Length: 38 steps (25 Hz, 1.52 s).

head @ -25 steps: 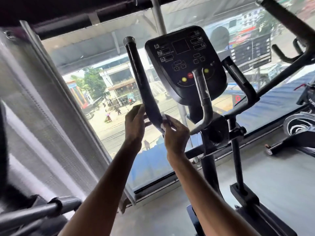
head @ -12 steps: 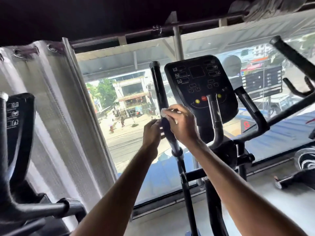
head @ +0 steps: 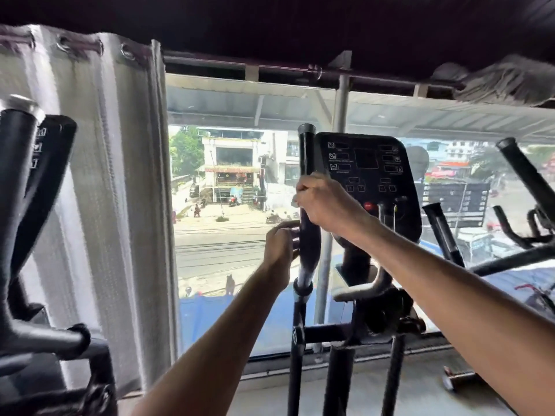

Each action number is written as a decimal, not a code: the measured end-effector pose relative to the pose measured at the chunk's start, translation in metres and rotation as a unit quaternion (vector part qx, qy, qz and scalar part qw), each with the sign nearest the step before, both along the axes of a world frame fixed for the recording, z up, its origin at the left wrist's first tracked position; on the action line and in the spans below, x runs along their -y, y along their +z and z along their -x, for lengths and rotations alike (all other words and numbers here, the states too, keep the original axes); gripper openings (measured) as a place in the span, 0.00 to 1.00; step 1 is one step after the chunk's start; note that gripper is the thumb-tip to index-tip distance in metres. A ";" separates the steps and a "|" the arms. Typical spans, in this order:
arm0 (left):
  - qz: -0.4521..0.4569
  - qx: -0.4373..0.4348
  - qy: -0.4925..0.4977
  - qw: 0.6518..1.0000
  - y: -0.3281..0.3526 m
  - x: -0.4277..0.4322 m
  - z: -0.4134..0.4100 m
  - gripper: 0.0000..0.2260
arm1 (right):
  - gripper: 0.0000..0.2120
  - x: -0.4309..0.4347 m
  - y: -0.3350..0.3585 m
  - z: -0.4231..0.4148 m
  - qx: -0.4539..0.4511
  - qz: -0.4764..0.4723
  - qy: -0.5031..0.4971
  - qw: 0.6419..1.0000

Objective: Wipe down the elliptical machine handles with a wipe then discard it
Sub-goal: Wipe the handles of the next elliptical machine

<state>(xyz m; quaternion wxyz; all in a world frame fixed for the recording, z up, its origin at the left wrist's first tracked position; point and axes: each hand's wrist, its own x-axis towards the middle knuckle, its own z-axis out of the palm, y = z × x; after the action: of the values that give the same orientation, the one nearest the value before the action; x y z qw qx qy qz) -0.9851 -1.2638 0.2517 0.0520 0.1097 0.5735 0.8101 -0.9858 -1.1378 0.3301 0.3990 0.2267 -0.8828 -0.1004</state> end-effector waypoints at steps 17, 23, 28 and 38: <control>-0.034 0.032 0.035 0.998 -0.024 0.069 -0.032 0.14 | 0.06 0.072 -0.056 -0.070 0.199 0.379 -0.017 0.904; 0.082 -0.036 0.094 0.992 -0.036 0.131 -0.063 0.06 | 0.03 0.115 -0.101 -0.073 0.333 0.681 0.177 0.628; 0.112 -0.041 0.188 0.975 -0.037 0.175 -0.106 0.03 | 0.09 0.159 -0.120 -0.097 0.433 0.697 0.281 0.498; 0.054 0.032 0.342 0.938 -0.056 0.240 -0.223 0.06 | 0.12 0.213 -0.148 -0.165 0.509 0.627 0.317 0.498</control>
<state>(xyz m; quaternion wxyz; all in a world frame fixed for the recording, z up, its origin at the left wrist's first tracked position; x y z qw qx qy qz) -0.7620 -1.5039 0.1960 -0.2040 -0.1217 0.6171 0.7502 -0.8207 -1.3508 0.1819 -0.0770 0.1938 -0.6336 0.7450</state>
